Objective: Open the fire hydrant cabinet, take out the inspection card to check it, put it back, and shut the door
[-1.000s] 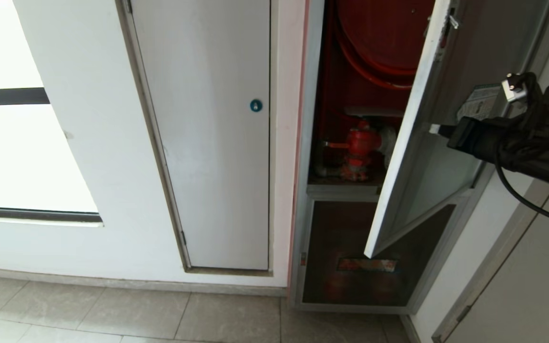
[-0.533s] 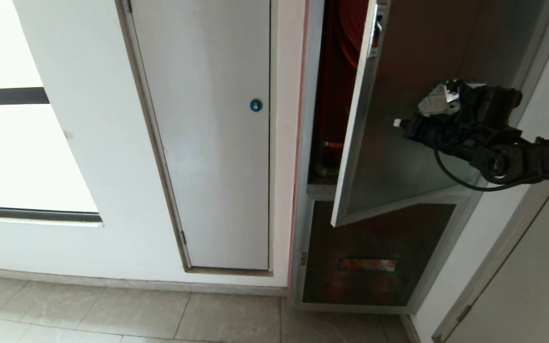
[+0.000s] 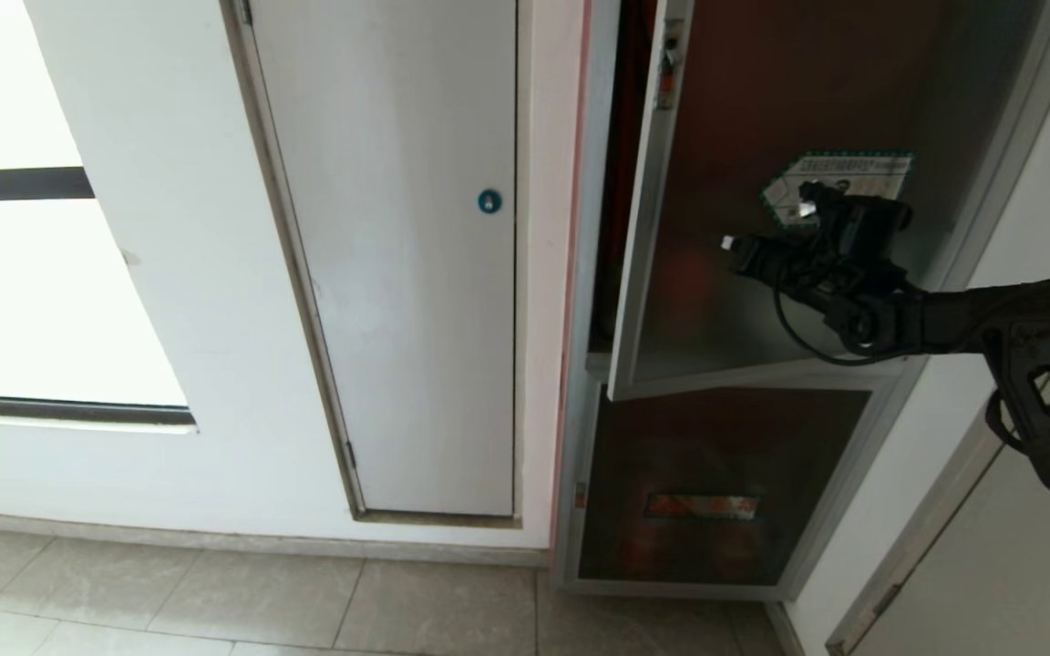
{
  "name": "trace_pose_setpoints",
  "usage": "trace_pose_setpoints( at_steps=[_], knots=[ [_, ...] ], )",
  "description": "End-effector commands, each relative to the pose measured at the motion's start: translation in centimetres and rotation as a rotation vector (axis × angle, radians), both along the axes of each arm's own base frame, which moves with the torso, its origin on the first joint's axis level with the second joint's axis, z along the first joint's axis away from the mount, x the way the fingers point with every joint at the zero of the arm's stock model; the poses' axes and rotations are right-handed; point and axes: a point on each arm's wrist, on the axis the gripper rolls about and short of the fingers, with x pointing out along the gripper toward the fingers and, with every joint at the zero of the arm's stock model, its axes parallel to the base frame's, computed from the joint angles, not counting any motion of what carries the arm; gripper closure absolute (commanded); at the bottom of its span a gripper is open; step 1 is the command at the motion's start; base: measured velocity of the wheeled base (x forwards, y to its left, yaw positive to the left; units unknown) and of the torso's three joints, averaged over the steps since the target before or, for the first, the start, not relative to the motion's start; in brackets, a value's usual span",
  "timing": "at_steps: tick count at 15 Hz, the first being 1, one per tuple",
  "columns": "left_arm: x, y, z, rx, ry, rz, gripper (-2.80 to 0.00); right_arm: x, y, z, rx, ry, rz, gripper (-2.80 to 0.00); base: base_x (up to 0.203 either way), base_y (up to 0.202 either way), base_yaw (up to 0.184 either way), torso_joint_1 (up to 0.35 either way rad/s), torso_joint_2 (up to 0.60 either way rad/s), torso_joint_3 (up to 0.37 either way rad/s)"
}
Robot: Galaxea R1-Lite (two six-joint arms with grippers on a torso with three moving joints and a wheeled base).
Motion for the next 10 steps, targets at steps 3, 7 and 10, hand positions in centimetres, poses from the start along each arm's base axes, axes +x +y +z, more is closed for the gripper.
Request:
trace_pose_setpoints(
  at_steps=[3,7,10],
  knots=[
    [0.1,0.0,-0.3,0.001,0.012,0.0,0.0,-0.7,-0.1,0.4,0.003,0.011,-0.009,0.0,0.0,0.0,0.0,0.0,0.0,0.0],
    [0.1,0.0,-0.3,0.001,0.012,0.0,0.0,-4.0,0.0,1.0,0.002,0.073,-0.014,0.0,0.0,0.0,0.0,0.0,0.0,0.0],
    [0.1,0.0,-0.3,0.0,0.012,0.0,0.0,-7.8,0.2,1.3,-0.017,0.074,-0.013,0.0,0.0,0.0,0.0,0.0,0.0,0.0]
  ],
)
